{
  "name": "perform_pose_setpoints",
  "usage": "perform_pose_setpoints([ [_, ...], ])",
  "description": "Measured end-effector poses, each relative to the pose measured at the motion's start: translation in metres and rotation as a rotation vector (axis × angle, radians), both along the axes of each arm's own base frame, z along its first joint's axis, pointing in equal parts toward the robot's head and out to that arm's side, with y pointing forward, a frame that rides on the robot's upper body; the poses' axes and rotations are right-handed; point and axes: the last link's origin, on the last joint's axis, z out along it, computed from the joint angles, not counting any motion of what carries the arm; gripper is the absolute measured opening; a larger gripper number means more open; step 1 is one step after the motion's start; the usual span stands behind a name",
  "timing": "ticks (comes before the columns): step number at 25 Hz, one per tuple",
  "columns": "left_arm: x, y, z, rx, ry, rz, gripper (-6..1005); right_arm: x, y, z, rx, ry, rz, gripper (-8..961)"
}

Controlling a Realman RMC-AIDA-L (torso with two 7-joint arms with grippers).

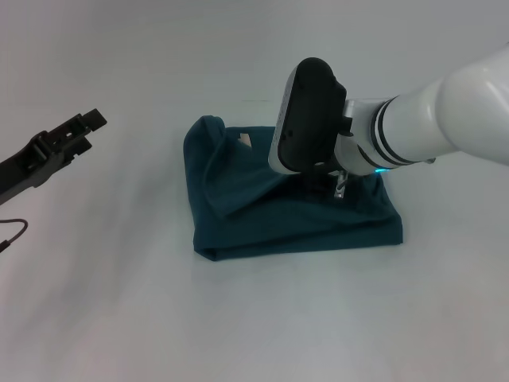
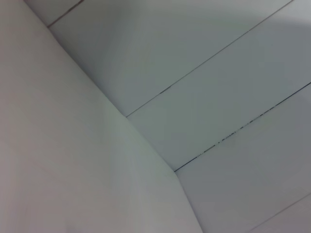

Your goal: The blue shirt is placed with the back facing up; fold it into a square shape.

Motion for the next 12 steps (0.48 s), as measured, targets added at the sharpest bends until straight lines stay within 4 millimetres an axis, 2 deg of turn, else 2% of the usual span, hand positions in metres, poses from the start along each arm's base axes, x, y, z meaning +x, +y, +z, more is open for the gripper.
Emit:
perform_pose_setpoints([
  [1,0.000,0.000,0.000,0.001,0.001,0.001,798,0.000,0.000,0.000,0.002,0.002,-0.001,236],
  [5,-0.001,0.001,0.000,0.004,0.004,0.007,798,-0.001,0.004,0.006,0.033,0.039,-0.032,157],
  [12,-0.002,0.001,0.001,0.005,0.005,0.009,797,0.013,0.019,0.037,0.142,0.166,-0.171,19],
])
